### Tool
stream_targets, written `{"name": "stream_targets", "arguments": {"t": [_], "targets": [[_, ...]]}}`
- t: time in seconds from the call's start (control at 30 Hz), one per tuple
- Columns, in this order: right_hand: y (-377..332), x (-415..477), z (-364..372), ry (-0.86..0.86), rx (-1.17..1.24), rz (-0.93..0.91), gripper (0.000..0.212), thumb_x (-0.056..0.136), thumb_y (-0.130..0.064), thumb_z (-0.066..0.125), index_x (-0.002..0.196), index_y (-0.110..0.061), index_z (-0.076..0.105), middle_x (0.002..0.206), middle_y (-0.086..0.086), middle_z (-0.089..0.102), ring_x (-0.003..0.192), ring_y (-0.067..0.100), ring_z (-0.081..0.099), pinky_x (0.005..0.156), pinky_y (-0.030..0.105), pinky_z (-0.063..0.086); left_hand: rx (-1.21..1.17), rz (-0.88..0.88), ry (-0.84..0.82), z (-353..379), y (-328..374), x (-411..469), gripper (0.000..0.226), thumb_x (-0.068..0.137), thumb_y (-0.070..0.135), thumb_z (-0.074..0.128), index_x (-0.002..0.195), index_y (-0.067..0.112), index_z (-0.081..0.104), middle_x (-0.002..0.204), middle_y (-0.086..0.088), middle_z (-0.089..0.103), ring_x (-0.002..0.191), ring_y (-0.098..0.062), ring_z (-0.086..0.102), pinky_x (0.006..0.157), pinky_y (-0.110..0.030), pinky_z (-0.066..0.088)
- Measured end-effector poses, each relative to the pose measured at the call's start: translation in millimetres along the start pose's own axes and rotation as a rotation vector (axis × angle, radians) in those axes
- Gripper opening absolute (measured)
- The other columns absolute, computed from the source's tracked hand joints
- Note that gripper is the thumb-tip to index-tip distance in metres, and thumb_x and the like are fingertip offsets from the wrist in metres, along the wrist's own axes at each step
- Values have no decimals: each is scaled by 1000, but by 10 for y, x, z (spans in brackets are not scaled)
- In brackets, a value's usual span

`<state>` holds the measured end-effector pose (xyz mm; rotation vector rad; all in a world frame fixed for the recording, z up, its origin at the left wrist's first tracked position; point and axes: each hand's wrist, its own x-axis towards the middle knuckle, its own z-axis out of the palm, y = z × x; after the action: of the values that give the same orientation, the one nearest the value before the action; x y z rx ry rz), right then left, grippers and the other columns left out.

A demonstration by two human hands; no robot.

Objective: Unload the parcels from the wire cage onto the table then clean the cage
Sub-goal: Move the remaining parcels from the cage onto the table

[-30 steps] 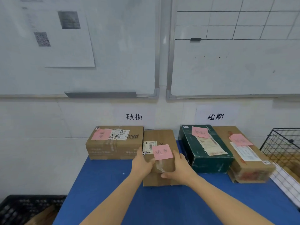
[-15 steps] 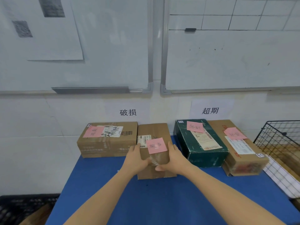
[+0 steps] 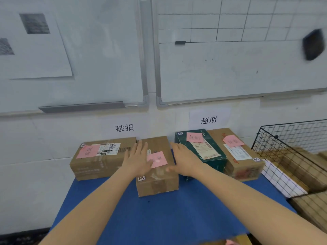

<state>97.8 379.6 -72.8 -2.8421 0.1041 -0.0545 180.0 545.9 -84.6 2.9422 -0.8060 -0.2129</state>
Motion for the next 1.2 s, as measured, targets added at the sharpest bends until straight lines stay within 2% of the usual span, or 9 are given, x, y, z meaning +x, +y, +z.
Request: {"name": "stream_targets", "arguments": {"t": [0.13, 0.33, 0.5, 0.67, 0.8, 0.9, 1.0, 1.1, 1.2], "targets": [[191, -143, -263, 44, -198, -6, 86, 88, -40, 64, 150, -3, 16, 151, 15, 29, 140, 29, 26, 114, 37, 25, 102, 30, -103, -159, 322, 38, 73, 98, 48, 32, 152, 19, -8, 158, -5, -18, 146, -22, -15, 118, -49, -6], [804, -587, -736, 91, -250, -3, 84, 90, -48, 57, 151, -6, 16, 152, 12, 30, 140, 28, 28, 115, 37, 25, 114, 85, -45, -511, 1216, 95, 77, 96, 50, 38, 153, 17, -1, 160, -7, -9, 148, -23, -2, 118, -46, 4], [1715, -1263, -1363, 112, -275, 56, 82, 93, -41, 57, 153, -9, 11, 153, 12, 30, 140, 27, 28, 114, 38, 28, 60, 200, 35, -615, 2467, 97, 74, 95, 53, 37, 152, 15, 10, 160, -7, -2, 147, -23, 5, 118, -44, 11], [2849, -2143, -1987, 137, -323, 183, 80, 93, -42, 55, 153, -12, 12, 155, 10, 28, 142, 26, 27, 113, 37, 29, 18, 307, 26, -540, 3904, -32, 69, 97, 52, 34, 152, 15, 14, 160, -7, 4, 145, -28, 16, 115, -46, 20], [3704, -2780, -2228, 113, -348, 301, 78, 92, -41, 57, 152, -12, 17, 153, 11, 31, 139, 28, 31, 111, 40, 34, -54, 376, 58, -441, 4834, 5, 70, 94, 52, 42, 149, 12, 23, 155, -11, 26, 139, -29, 30, 112, -46, 30], [4191, -3134, -2302, 67, -316, 389, 76, 91, -35, 58, 151, -12, 18, 151, 11, 33, 137, 28, 35, 109, 43, 37, -57, 416, -20, -306, 5402, 32, 72, 95, 49, 45, 150, 11, 19, 156, -10, 23, 142, -28, 26, 114, -41, 27], [4624, -3337, -2375, 58, -310, 433, 71, 94, -35, 54, 152, -14, 18, 153, 10, 32, 137, 27, 35, 108, 44, 38, -10, 444, -82, -173, 5888, 113, 74, 94, 48, 49, 151, 12, 18, 156, -9, 23, 142, -27, 25, 115, -42, 27], [5035, -3419, -2451, 58, -282, 486, 74, 94, -44, 53, 152, -13, 19, 155, 9, 28, 140, 27, 31, 112, 45, 34, 50, 479, -123, -50, 6290, 287, 72, 94, 47, 48, 150, 12, 19, 156, -9, 24, 142, -27, 26, 115, -41, 26], [5464, -3424, -2489, 5, -264, 549, 84, 87, -52, 61, 151, -15, 22, 155, 7, 29, 139, 27, 34, 112, 45, 34, 96, 510, -162, 56, 6634, 519, 71, 96, 49, 44, 151, 13, 17, 157, -8, 22, 143, -26, 24, 116, -40, 24]]}}
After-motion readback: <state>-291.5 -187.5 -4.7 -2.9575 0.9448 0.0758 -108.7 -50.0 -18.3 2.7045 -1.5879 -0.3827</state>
